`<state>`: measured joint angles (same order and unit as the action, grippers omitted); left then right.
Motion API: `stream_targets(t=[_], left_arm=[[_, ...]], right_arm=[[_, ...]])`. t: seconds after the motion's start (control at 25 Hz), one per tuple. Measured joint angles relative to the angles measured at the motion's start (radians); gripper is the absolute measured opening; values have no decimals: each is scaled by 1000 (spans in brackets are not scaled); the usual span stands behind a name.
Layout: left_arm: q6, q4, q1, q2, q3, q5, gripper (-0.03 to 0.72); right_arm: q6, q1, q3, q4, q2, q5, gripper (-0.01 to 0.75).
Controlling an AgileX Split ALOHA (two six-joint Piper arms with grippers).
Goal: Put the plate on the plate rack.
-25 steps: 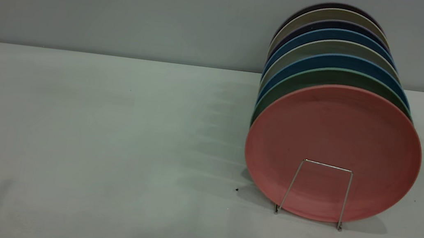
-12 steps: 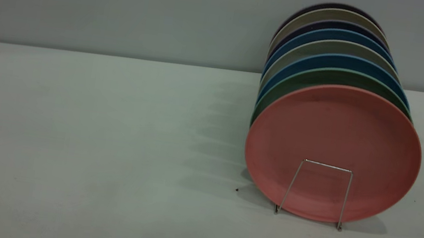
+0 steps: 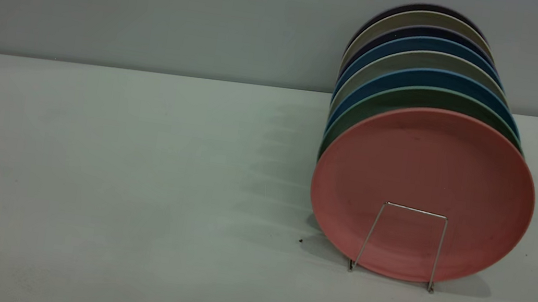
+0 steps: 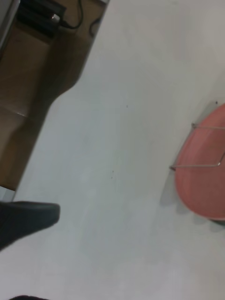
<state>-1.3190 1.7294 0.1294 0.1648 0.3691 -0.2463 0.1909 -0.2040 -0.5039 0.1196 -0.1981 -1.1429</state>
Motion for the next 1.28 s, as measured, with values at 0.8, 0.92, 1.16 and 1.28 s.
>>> stream_targets(t=[0.8,0.92,1.16,1.28], left_arm=[[1403,-1802,7,19,379,-873,386],[1402,-1823,7,-68,382,-912,386],[1364,-1821,7,-190,375,-914,383],[1331,-1802,7,-190,333,-914,382]], right_arm=[[70,0,2,33,56,2,358],[70,0,22,37,112,0,350],[70,0,23,39,170,-1,349],[70,0,23,41,173,-2,349]])
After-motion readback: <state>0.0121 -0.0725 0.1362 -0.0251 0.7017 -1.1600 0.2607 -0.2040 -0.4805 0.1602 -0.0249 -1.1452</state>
